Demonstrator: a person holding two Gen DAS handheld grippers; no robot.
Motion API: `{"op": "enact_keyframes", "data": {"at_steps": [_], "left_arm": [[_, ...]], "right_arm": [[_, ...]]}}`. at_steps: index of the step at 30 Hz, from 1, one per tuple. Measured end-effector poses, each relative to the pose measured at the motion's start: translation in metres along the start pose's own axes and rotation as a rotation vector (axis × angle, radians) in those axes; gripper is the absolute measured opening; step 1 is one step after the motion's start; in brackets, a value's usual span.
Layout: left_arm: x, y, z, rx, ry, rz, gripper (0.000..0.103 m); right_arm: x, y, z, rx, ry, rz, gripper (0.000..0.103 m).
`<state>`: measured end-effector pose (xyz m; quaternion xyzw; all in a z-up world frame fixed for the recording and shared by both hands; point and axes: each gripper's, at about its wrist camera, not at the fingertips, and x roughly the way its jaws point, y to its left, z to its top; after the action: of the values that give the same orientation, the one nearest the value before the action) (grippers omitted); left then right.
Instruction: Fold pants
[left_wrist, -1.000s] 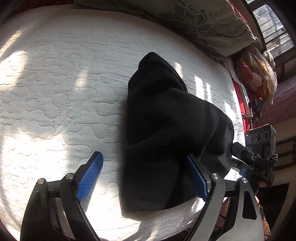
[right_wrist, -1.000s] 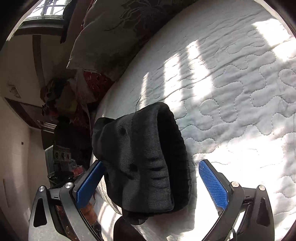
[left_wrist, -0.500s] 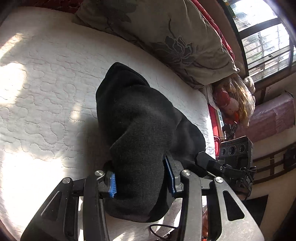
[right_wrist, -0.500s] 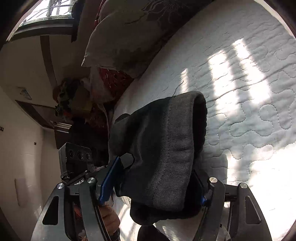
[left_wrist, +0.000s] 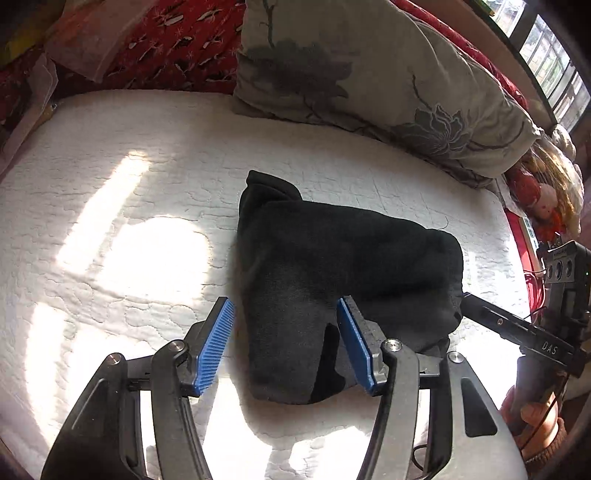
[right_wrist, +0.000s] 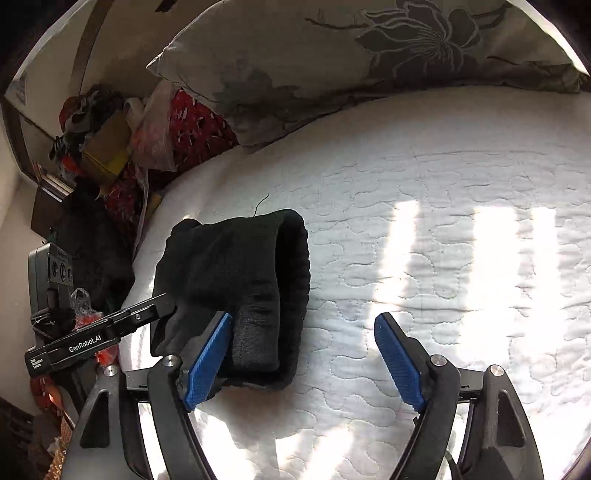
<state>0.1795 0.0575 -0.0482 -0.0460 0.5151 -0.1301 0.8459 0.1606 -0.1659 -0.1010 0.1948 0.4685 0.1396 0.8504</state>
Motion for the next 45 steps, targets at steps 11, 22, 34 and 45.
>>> {"op": "enact_keyframes", "data": {"at_steps": [11,22,34,45], "left_arm": [[-0.031,-0.046,-0.075,0.022,-0.070,0.226,0.058],[-0.059,-0.069,-0.104,0.042,-0.109,0.313,0.058],[-0.068,-0.081,-0.110,0.045,-0.111,0.296,0.059],[-0.071,-0.087,-0.111,0.028,-0.126,0.231,0.059]], "right_arm": [[-0.066,0.038,-0.078,0.057,0.031,-0.216,0.103],[-0.095,0.089,-0.118,-0.144,-0.059,-0.352,0.103],[-0.106,0.087,-0.124,-0.153,-0.095,-0.415,0.103],[-0.116,0.085,-0.122,-0.160,-0.142,-0.473,0.103]]}}
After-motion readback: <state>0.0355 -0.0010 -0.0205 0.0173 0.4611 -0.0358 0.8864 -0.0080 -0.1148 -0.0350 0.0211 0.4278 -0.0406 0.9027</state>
